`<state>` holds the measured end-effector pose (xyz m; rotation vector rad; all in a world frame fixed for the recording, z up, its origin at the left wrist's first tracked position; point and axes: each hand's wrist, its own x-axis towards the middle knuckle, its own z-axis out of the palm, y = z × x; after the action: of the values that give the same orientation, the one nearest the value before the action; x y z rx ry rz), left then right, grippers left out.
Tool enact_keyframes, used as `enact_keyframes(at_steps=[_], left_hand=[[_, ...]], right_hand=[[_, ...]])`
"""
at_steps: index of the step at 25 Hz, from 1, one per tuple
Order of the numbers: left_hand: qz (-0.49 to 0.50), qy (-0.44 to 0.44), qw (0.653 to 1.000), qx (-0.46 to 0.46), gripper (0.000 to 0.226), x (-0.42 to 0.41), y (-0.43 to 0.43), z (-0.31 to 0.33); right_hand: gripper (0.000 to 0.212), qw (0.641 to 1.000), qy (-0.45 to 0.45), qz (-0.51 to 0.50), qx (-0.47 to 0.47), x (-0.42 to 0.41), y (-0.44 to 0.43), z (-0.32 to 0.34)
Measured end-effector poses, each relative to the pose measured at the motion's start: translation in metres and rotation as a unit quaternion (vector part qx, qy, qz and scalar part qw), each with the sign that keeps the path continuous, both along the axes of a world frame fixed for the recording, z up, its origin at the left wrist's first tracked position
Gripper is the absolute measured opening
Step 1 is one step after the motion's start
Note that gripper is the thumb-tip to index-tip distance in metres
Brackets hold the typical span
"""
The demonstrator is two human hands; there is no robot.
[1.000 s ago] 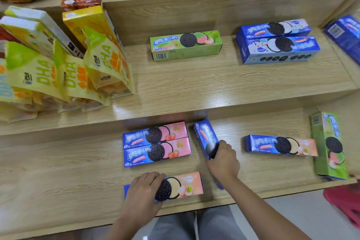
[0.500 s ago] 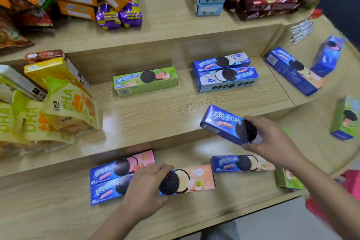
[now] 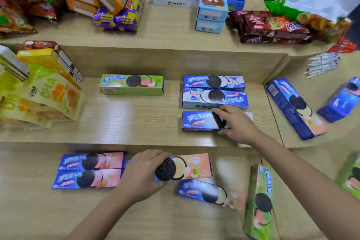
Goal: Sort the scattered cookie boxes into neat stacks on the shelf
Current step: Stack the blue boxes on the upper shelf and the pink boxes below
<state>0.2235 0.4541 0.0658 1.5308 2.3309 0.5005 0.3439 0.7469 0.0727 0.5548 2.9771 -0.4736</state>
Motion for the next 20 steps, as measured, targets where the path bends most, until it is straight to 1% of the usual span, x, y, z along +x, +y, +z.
enact_keyframes(at_steps=[3, 6, 9, 12, 16, 18, 20], left_hand=[[0.024, -0.010, 0.999, -0.022, 0.063, 0.006, 0.003, 0.000], [0.028, -0.017, 0.999, -0.032, 0.062, 0.005, 0.004, 0.000], [0.036, -0.029, 0.998, -0.035, 0.063, 0.005, 0.003, 0.000], [0.040, -0.039, 0.998, -0.034, 0.065, 0.005, 0.003, 0.000], [0.034, -0.034, 0.998, -0.036, 0.065, 0.003, 0.001, -0.004], [0.027, -0.035, 0.998, -0.038, 0.065, 0.003, -0.002, -0.006], [0.028, -0.039, 0.998, -0.036, 0.067, 0.004, -0.007, -0.008]], right_hand=[[0.070, 0.999, 0.038, -0.009, -0.005, 0.000, 0.004, -0.006], [0.062, 0.996, 0.086, -0.017, 0.005, 0.000, 0.008, -0.007], [0.057, 0.995, 0.094, -0.011, 0.032, -0.001, 0.009, -0.009], [0.054, 0.993, 0.108, -0.045, 0.027, -0.004, 0.007, -0.012], [0.055, 0.991, 0.116, -0.061, 0.015, -0.007, 0.002, -0.009], [0.052, 0.982, 0.170, -0.076, 0.031, 0.008, -0.010, -0.009], [0.039, 0.967, 0.235, -0.097, 0.031, 0.039, -0.035, -0.018]])
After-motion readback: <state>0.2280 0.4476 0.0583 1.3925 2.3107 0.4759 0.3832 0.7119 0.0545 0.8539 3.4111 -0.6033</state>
